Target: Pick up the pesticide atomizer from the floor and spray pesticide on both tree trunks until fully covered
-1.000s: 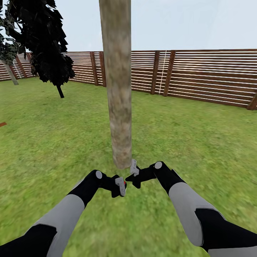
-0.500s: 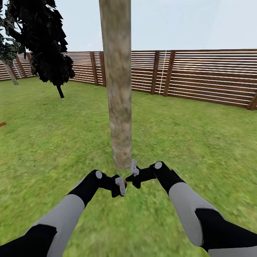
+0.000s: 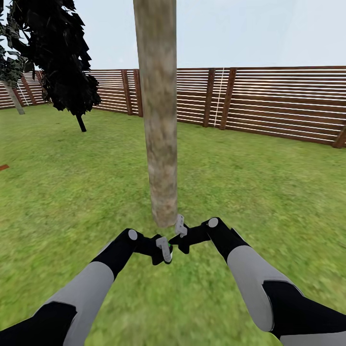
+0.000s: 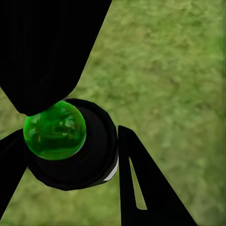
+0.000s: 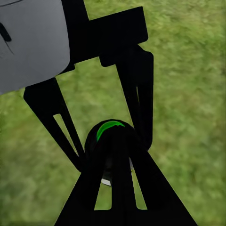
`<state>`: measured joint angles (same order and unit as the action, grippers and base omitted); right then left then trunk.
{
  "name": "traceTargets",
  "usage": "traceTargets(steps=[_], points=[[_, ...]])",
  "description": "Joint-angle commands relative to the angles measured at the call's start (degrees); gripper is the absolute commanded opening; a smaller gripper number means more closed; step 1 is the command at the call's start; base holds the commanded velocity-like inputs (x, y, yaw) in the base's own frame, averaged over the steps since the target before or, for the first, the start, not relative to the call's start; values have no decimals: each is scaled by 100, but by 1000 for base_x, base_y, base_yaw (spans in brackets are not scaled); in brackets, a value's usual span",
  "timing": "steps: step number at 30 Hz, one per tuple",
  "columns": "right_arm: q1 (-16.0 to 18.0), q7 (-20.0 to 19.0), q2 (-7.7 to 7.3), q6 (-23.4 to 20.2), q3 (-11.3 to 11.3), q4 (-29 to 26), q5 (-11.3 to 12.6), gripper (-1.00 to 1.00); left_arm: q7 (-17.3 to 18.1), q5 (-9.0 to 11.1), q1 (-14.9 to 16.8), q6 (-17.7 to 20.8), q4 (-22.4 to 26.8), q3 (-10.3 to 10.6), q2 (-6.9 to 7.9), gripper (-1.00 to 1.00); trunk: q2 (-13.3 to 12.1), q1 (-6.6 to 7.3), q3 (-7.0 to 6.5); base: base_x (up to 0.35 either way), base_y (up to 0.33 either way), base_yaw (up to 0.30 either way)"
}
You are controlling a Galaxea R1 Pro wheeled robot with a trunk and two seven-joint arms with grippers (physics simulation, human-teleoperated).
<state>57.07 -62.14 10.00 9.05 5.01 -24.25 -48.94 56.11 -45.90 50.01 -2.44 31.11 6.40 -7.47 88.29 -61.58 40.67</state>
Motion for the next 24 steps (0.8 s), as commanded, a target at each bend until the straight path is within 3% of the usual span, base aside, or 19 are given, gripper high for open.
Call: traceTargets(steps=[1,7,10,12,13,14,15,16,17,18,19,20,21,23,24], points=[[0,0,0,0,0,2,0,-100,-4,0,0,-2,0,1,2,-100,0,0,0,0,0,0],[-1,0,0,0,0,7,-1,-100,-259,-168,14,6,-458,42,92,-100,0,0,0,0,0,0],[-3,0,0,0,0,8,-1,-100,-435,-541,10,41,-559,34,450,-100,0,0,0,0,0,0],[-3,6,0,13,13,13,8,-100,-528,-597,-11,58,-570,-7,906,-100,0,0,0,0,0,0],[-5,12,0,15,18,14,11,-100,-589,-588,-25,59,-574,-51,1062,-100,0,0,0,0,0,0],[-25,41,0,17,37,42,18,-100,-929,-403,-63,40,-670,-630,1457,-100,0,0,0,0,0,0],[-53,87,0,17,42,105,17,-100,-1166,-280,-79,24,-878,-1128,1570,-100,0,0,0,0,0,0],[-173,331,-2,22,47,170,17,-100,-1426,-238,-99,32,-1061,-1500,1597,-100,0,0,0,0,0,0],[-351,896,-165,19,50,245,17,-100,-1853,-182,-113,48,-1308,-1994,1609,-100,0,0,0,0,0,0],[-434,1203,-219,19,58,282,17,-100,-2080,-142,-117,54,-1425,-2240,1609,-100,0,0,0,0,0,0],[-592,1909,-275,11,91,407,22,-100,-2622,-31,-120,64,-1662,-2800,1608,-100,0,0,0,0,0,0],[-657,2276,-289,9,172,490,23,-100,-2880,24,-126,69,-1764,-3061,1608,-100,0,0,0,0,0,0],[-796,3269,-299,7,727,799,24,-100,-3479,115,-236,70,-1918,-3586,1586,-100,0,0,0,0,0,0],[-927,4817,-310,8,1884,1279,18,-100,-4348,243,-591,31,-1990,-4125,1551,-100,0,0,0,0,0,0],[-1122,6629,-309,9,2929,1855,13,100,-5063,983,-1113,-46,-2013,-4671,1362,-100,0,0,0,0,0,0]])
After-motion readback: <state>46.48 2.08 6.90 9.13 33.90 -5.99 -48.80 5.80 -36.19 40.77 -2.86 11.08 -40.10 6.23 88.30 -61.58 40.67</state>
